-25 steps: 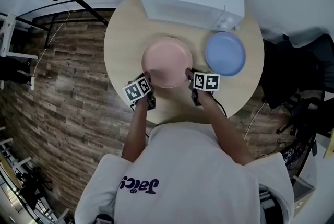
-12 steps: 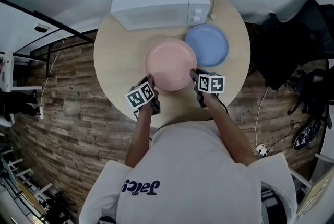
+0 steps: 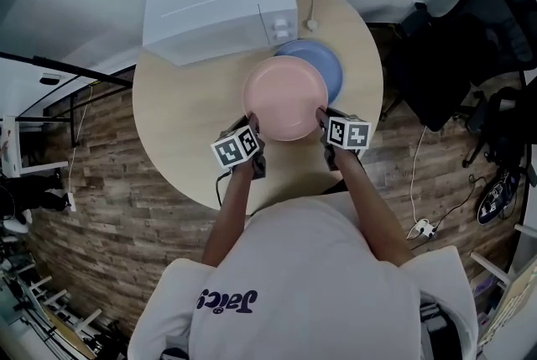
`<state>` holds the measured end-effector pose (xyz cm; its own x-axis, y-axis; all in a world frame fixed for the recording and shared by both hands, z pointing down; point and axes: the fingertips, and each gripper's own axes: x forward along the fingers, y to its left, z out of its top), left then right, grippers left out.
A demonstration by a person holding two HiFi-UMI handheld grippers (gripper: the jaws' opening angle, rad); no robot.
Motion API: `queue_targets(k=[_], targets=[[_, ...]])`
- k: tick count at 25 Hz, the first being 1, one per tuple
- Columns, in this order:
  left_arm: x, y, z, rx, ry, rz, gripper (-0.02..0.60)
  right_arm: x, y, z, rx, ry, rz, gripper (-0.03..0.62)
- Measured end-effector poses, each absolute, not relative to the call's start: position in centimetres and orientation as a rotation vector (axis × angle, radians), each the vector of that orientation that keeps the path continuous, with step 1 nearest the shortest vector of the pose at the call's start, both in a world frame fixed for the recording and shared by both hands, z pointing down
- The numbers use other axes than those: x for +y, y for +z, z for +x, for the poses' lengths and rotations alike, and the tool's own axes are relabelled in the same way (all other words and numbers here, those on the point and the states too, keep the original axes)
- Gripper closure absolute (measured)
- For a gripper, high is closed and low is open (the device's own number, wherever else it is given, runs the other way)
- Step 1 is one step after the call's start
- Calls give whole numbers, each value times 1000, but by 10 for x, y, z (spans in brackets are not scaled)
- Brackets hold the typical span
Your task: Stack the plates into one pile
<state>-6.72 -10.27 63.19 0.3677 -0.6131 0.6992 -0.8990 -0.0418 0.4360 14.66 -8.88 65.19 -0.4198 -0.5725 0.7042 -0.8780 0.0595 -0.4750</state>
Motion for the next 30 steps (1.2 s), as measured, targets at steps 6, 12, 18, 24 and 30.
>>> queue_targets(k=[6, 12, 18, 24, 30], targets=[[-126, 641, -20, -1281, 489, 1798, 518, -113, 655, 193, -1978, 1310, 1508, 514], [-154, 653, 6, -1269, 523, 1801, 515, -139, 664, 219, -1931, 1284, 1526, 516], [-170, 665, 18, -1308, 648, 1826, 509, -156, 671, 229, -1928, 1264, 1506, 516], [-173, 676, 27, -1299, 679, 1821, 504, -162, 682, 238, -1899, 1250, 1498, 516], [-169, 684, 24, -1317, 715, 1793, 497, -162, 688, 234, -1882, 1215, 1478, 514]])
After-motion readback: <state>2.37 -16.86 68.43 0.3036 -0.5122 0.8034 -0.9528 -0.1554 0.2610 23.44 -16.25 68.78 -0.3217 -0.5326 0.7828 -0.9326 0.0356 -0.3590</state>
